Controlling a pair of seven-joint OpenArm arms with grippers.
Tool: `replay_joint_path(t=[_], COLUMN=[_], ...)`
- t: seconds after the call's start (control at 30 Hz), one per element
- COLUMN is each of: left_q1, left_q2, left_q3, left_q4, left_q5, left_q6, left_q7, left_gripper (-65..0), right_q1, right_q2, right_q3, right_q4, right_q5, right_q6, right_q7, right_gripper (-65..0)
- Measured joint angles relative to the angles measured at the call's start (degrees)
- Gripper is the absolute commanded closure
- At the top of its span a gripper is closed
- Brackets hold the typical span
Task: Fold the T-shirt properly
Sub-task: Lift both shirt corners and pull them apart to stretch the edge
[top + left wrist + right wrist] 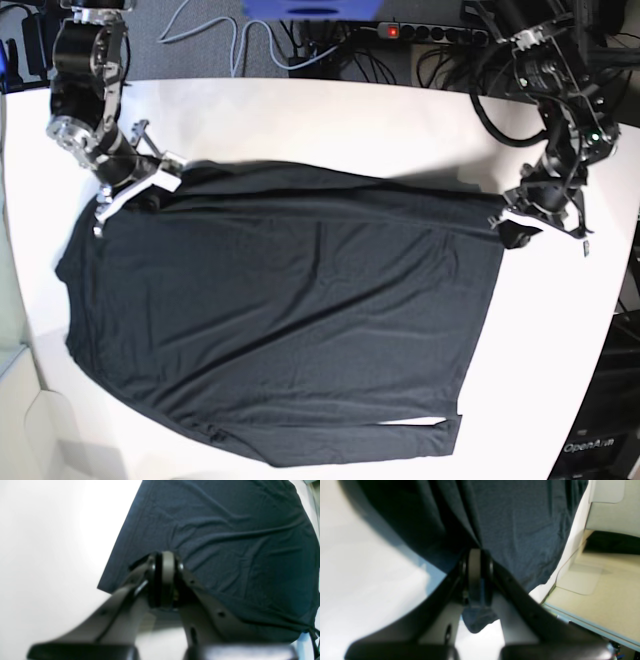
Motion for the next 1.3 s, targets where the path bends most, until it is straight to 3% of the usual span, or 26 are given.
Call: replay_joint_path(t=[0.13, 0.27, 0.37, 0.43, 0.53, 0.67, 0.8, 0.97, 1.3], left_q1=[-0.28, -0.04, -0.07, -0.04, -0.04, -0.07, -0.09, -0.26, -1.66], left_q2=[0.09, 0.04, 0.00, -0.02, 0.00, 0.00, 0.02, -0.07, -0.22], left_q3=[0.07, 0.11, 0.09, 0.00, 0.00, 0.00, 0.00, 0.11, 1.29], left_q4=[0.00, 0.00, 0.00, 0.00, 0.15, 0.15, 0.50, 5.49, 6.73], left_q5=[-0.02, 0.20, 0.02, 0.20, 0.00, 0.00, 0.02, -0.46, 0.02], left_q6=[-0.11, -0.22, -0.20, -0.20, -0.22, -0.24, -0.22, -0.44, -0.42], left_q7=[-0.04, -0.07, -0.48, -0.48, -0.50, -0.50, -0.48, -0.20, 0.20], left_gripper=[-2.7, -4.1, -15.5, -26.8, -34.3, -34.3, -34.4, -34.5, -34.7], right_q1=[2.14, 2.34, 2.89, 2.97, 2.82, 2.75, 2.69, 3.96, 9.03], right_q2=[-0.04, -3.30, -5.57, -6.47, -6.49, -6.49, -7.02, -11.19, -12.83], right_q3=[0.00, 0.70, 2.40, 3.37, 3.76, 3.80, 4.13, 8.35, 15.19], right_q4=[-1.42, -1.60, -1.57, -1.57, -1.57, -1.57, -1.55, -1.51, -1.51], right_q5=[-0.02, -0.42, -0.22, -0.42, -0.48, -0.44, -0.44, -0.37, -0.37], right_q6=[-0.02, 0.00, -0.04, -0.02, -0.02, -0.02, -0.02, -0.04, -0.04], right_q7=[-0.37, -0.83, -0.55, -0.81, -0.72, -0.63, -0.90, -1.90, -2.10], right_gripper=[-0.9, -1.0, -1.9, -7.1, -17.7, -27.7, -32.2, -32.2, -32.4])
